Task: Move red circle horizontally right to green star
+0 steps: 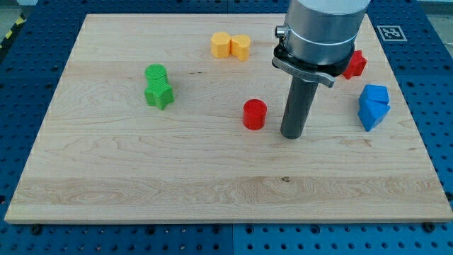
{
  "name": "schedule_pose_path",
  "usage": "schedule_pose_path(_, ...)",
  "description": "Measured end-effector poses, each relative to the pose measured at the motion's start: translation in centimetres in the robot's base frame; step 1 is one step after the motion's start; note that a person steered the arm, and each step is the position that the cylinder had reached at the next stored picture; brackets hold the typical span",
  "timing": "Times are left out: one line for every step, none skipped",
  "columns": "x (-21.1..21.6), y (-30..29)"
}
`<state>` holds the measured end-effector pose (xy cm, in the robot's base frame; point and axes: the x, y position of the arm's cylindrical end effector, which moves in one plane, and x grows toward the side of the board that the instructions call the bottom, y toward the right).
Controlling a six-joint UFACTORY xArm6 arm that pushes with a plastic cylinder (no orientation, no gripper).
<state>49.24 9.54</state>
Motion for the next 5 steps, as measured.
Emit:
schedule_pose_path(-1.6,-1.0)
schedule_pose_path(-2.8,-1.5)
schedule_pose_path(-3.0,-1.8)
schedule_pose_path(-1.3,-1.8)
schedule_pose_path(-0.7,-2.9)
